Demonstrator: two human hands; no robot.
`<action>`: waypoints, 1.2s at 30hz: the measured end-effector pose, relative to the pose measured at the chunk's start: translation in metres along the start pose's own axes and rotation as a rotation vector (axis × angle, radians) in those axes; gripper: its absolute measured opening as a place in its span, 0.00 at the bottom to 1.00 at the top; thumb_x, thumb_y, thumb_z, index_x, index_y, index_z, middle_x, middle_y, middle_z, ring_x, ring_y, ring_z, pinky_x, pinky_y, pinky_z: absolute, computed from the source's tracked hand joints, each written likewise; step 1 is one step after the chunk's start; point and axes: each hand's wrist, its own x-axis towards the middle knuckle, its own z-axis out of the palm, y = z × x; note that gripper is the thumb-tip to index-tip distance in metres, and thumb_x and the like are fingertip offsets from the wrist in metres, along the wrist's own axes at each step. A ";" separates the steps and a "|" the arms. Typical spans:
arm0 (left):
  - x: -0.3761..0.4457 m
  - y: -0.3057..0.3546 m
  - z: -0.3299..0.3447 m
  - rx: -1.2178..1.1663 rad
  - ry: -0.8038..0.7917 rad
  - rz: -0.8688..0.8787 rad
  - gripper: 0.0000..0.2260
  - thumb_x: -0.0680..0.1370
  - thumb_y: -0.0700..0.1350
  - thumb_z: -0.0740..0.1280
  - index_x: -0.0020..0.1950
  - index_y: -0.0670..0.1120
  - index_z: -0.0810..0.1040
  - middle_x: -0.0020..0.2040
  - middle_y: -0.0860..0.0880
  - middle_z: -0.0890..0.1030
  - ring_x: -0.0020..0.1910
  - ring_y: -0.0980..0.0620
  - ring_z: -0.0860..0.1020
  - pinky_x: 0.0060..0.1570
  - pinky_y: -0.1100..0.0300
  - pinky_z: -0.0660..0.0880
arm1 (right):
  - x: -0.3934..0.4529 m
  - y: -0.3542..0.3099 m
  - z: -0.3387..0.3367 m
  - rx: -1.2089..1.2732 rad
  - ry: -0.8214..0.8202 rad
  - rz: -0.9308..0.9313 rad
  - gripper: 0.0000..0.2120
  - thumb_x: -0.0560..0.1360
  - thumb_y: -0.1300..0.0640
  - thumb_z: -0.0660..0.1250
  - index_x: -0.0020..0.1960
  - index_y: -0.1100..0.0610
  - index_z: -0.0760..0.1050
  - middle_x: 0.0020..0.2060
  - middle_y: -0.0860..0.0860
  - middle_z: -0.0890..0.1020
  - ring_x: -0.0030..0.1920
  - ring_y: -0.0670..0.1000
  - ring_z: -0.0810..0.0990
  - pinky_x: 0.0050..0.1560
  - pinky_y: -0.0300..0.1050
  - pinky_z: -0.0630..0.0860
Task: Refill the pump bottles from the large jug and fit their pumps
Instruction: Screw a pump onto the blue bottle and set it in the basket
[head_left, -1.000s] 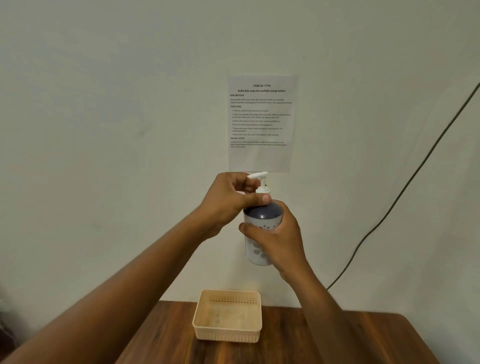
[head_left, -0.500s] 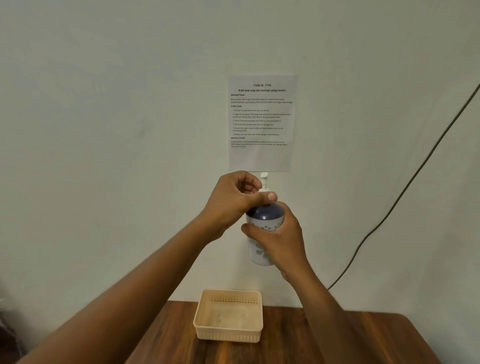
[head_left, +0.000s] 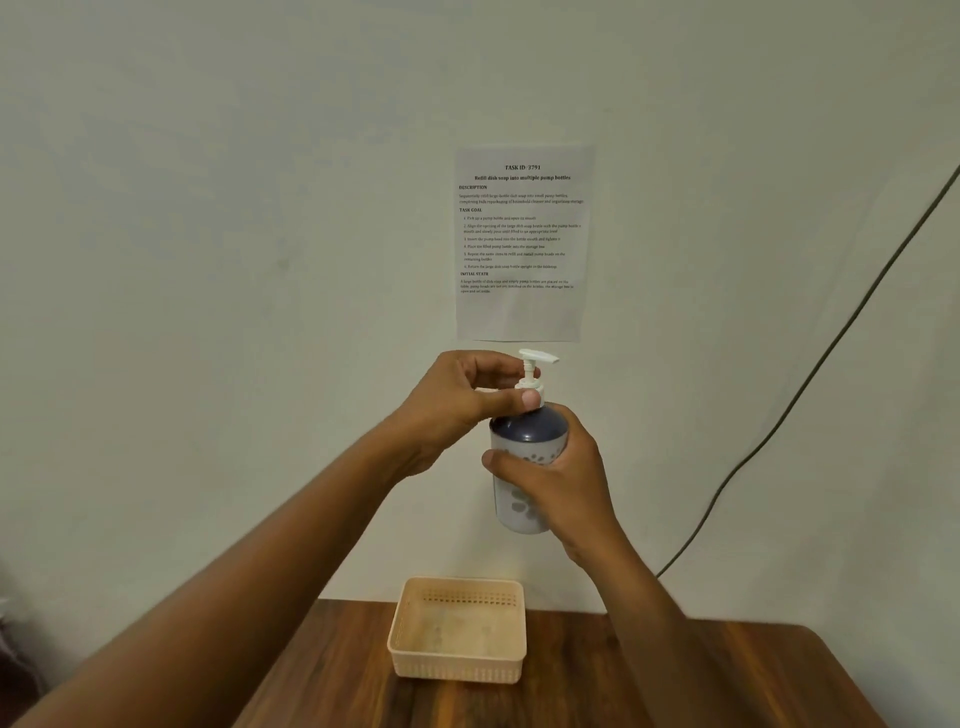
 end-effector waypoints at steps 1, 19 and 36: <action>-0.001 -0.002 0.004 0.063 0.089 0.011 0.11 0.73 0.47 0.80 0.53 0.46 0.87 0.50 0.47 0.88 0.51 0.48 0.86 0.51 0.60 0.81 | 0.000 0.000 0.001 -0.015 0.011 -0.004 0.31 0.66 0.47 0.81 0.64 0.44 0.70 0.54 0.43 0.80 0.51 0.48 0.81 0.50 0.42 0.81; -0.005 -0.030 -0.014 0.060 -0.143 0.062 0.11 0.80 0.49 0.72 0.57 0.44 0.86 0.55 0.50 0.86 0.56 0.51 0.84 0.56 0.60 0.80 | -0.008 0.016 0.000 0.067 -0.225 0.046 0.28 0.71 0.47 0.77 0.66 0.43 0.68 0.57 0.43 0.79 0.54 0.48 0.82 0.53 0.45 0.82; -0.025 -0.214 -0.064 0.524 0.216 -0.131 0.32 0.80 0.68 0.50 0.83 0.62 0.49 0.85 0.59 0.50 0.83 0.55 0.51 0.82 0.42 0.49 | 0.018 0.110 0.080 -0.136 -0.064 0.056 0.35 0.65 0.47 0.82 0.66 0.47 0.68 0.58 0.41 0.76 0.55 0.47 0.78 0.59 0.40 0.76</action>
